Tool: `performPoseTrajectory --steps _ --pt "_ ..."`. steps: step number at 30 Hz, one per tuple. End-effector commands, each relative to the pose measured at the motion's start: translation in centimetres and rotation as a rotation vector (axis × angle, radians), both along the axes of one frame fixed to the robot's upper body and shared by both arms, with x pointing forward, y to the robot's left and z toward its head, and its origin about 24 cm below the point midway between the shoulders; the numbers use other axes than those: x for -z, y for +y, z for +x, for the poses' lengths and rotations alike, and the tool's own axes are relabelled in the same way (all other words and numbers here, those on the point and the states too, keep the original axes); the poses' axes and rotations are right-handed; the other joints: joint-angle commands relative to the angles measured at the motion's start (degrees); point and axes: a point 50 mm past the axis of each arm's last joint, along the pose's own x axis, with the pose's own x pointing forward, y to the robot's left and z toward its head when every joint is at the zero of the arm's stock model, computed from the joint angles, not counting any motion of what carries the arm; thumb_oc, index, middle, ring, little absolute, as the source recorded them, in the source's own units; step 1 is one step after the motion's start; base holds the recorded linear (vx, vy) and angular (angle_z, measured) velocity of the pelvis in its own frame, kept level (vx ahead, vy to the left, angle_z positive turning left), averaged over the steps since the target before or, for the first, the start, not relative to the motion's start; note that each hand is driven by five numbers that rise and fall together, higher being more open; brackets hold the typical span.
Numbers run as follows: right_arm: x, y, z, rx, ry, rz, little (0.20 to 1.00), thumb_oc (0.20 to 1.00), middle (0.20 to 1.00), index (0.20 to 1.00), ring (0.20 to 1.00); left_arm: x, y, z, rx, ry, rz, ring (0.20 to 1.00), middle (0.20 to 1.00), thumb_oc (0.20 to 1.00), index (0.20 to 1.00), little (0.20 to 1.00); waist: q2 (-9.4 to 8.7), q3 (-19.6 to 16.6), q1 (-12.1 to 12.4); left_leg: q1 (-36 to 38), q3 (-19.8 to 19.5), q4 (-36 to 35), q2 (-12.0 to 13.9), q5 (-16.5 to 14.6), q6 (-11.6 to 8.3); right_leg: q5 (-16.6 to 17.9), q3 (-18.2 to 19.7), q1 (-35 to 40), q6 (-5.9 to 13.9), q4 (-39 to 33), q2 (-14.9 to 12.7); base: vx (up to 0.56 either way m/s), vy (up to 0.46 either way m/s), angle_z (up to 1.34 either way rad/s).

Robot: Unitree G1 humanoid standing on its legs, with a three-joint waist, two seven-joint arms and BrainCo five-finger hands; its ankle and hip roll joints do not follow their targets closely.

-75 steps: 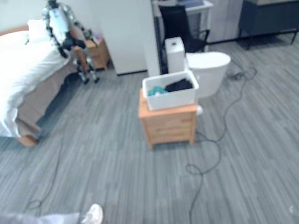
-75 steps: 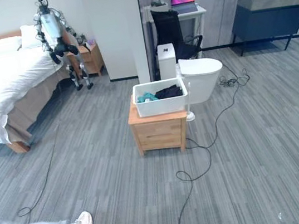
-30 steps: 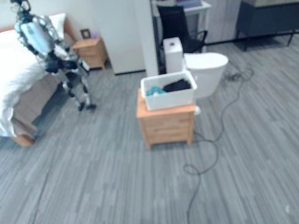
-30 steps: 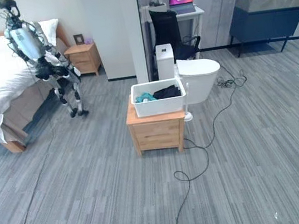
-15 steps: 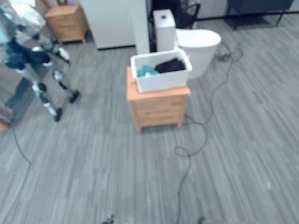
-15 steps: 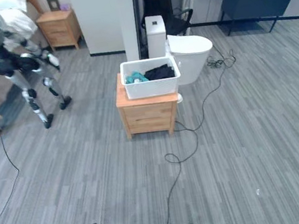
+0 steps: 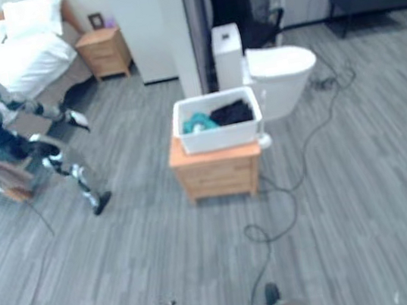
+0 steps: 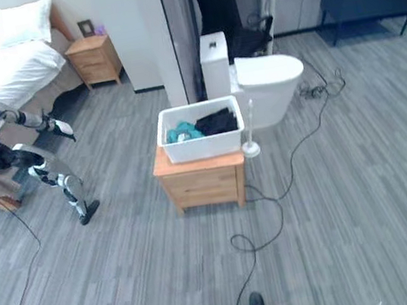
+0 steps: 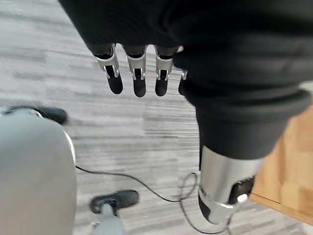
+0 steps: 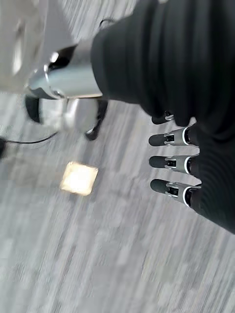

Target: Grab the laundry basket,head to the washer,open it,put in the laundry and shut it.

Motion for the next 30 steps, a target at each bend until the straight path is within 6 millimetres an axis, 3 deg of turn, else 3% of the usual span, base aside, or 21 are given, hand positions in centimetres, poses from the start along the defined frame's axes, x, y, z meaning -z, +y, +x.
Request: performPoseTrajectory --steps 1,3,4,5,6,7,12,15,18,19,20,22,26,28,29,30 --pt "-0.3 -1.1 -0.5 0.067 -0.001 -0.052 1.000 1.000 1.000 1.000 1.000 -1.5 2.2 3.1 -0.047 -0.135 0.033 1.000 1.000 1.000 1.000 1.000 -2.93 3.15 2.04 -8.39 6.91 17.14 -2.52 8.44 8.27 -1.37 3.21 1.36 -0.57 0.24 0.40 0.11 -0.219 0.07" --pt "-0.6 -1.6 0.2 0.079 -0.029 -0.073 1.000 1.000 1.000 1.000 1.000 -1.7 2.2 3.6 -0.046 -0.154 0.031 1.000 1.000 1.000 1.000 1.000 -3.34 3.62 2.67 -11.33 7.72 17.86 -2.77 7.87 8.60 -2.01 3.24 2.84 -0.92 -0.28 0.47 0.22 -0.206 -0.12" --pt "-0.9 -2.2 0.9 0.089 -0.057 -0.093 1.000 1.000 1.000 1.000 1.000 -2.1 1.9 4.5 -0.030 -0.195 0.016 1.000 1.000 1.000 1.000 1.000 -3.46 3.97 3.53 -15.89 9.40 14.09 -3.43 5.97 8.48 -3.17 3.10 5.59 -1.03 -1.25 0.59 0.26 -0.124 0.26" --pt "-0.9 -2.2 0.9 0.089 -0.057 -0.093 1.000 1.000 1.000 1.000 1.000 -2.1 1.8 4.5 -0.030 -0.195 0.016 1.000 1.000 1.000 1.000 1.000 -3.37 4.14 3.57 -15.70 9.40 14.23 -3.35 5.78 8.49 -3.24 3.11 5.83 -1.02 -1.27 0.66 0.32 -0.072 0.44" --pt "-2.3 -4.5 3.3 0.123 -0.115 -0.115 1.000 1.000 1.000 1.000 1.000 -2.2 2.1 4.4 -0.009 -0.200 0.018 1.000 1.000 1.000 1.000 1.000 -3.50 3.87 4.31 -16.78 10.12 9.99 -3.72 5.02 8.09 -3.82 2.96 7.68 -0.75 -2.29 0.94 0.44 0.047 0.35" --pt "-1.5 -2.9 3.2 0.115 -0.174 -0.096 1.000 1.000 1.000 1.000 1.000 -3.3 1.9 6.2 -0.021 -0.296 -0.002 1.000 1.000 1.000 1.000 1.000 -2.47 3.79 5.11 -16.94 10.69 -8.45 -3.97 7.01 6.72 -5.37 3.14 10.41 0.58 -3.78 2.05 0.44 0.043 0.10" --pt "-1.4 -1.9 4.5 0.065 -0.203 -0.067 1.000 1.000 1.000 1.000 1.000 -3.9 2.2 6.6 -0.035 -0.339 -0.007 1.000 1.000 1.000 1.000 1.000 -2.12 3.23 7.01 -18.25 7.32 -19.99 -4.43 10.55 5.59 -8.19 5.34 15.87 1.88 -5.54 2.62 0.38 0.101 -0.04" --pt "-1.0 -1.2 4.1 0.045 -0.178 -0.051 1.000 1.000 1.000 1.000 1.000 -3.8 2.4 6.3 -0.044 -0.333 -0.003 1.000 1.000 1.000 1.000 1.000 -2.48 1.93 7.76 -17.18 8.92 -18.64 -4.42 11.14 6.03 -9.10 5.34 17.75 3.02 -5.36 1.61 0.30 0.120 -0.42" --pt "-0.6 -0.2 4.0 0.039 -0.163 -0.020 1.000 1.000 1.000 1.000 1.000 -3.7 3.0 6.2 -0.040 -0.317 0.012 1.000 1.000 1.000 1.000 1.000 -3.69 0.70 8.95 -17.25 11.31 -15.05 -5.78 8.31 7.80 -9.68 5.13 16.80 4.78 1.20 -0.85 0.34 0.227 -0.53" --pt "-0.4 0.6 4.3 0.027 -0.161 0.001 1.000 1.000 1.000 1.000 1.000 -3.9 3.1 6.5 -0.021 -0.318 0.024 1.000 1.000 1.000 1.000 1.000 -3.83 1.25 8.48 -16.34 12.08 -13.45 -6.88 6.08 9.60 -6.75 4.97 12.68 6.57 11.64 -1.53 0.27 0.300 -0.43" --pt "-0.3 0.8 4.5 0.010 -0.158 0.007 1.000 1.000 1.000 1.000 1.000 -4.2 3.3 6.9 -0.011 -0.329 0.034 1.000 1.000 1.000 1.000 1.000 -3.90 2.08 7.80 -16.15 12.53 -12.41 -7.58 5.03 10.58 -2.99 5.24 9.15 7.56 17.70 -1.76 0.20 0.268 -0.25" --pt "-0.3 1.1 5.0 0.000 -0.168 0.010 1.000 1.000 1.000 1.000 1.000 -4.4 3.4 7.3 -0.012 -0.344 0.040 1.000 1.000 1.000 1.000 1.000 -2.93 2.92 7.45 -14.31 12.80 -12.79 -7.95 3.90 11.70 -1.19 3.74 4.64 8.32 22.67 -2.44 0.13 0.155 -0.05" --pt "-0.2 1.3 4.8 0.018 -0.170 0.014 1.000 1.000 1.000 1.000 1.000 -4.7 4.4 6.8 -0.072 -0.362 0.051 1.000 1.000 1.000 1.000 1.000 -1.40 2.58 8.04 -9.01 13.59 -16.59 -6.74 1.98 10.86 -3.68 -8.64 3.14 6.46 10.61 -9.53 0.20 -0.009 -0.05" --pt "-0.3 1.0 4.7 0.088 -0.190 0.011 1.000 1.000 1.000 1.000 1.000 -5.0 5.2 6.6 -0.109 -0.378 0.061 1.000 1.000 1.000 1.000 1.000 -1.78 2.75 7.82 -7.73 13.67 -17.05 -6.66 1.22 10.24 -1.88 -9.64 3.66 6.99 4.84 -11.64 0.24 -0.100 -0.17" --pt "-0.4 0.5 4.2 0.152 -0.199 0.006 1.000 1.000 1.000 1.000 1.000 -5.4 5.7 6.6 -0.136 -0.405 0.065 1.000 1.000 1.000 1.000 1.000 -2.99 2.88 7.45 -6.23 13.37 -17.15 -8.03 0.11 10.30 -0.85 -6.36 5.48 7.73 1.17 -10.98 0.21 -0.068 0.12" --pt "-0.4 0.5 4.2 0.152 -0.199 0.007 1.000 1.000 1.000 1.000 1.000 -5.4 5.7 6.6 -0.136 -0.405 0.066 1.000 1.000 1.000 1.000 1.000 -3.03 2.76 7.43 -6.38 13.36 -17.20 -8.06 0.22 10.32 -0.72 -6.38 5.37 7.74 1.05 -11.00 0.21 -0.046 0.19"
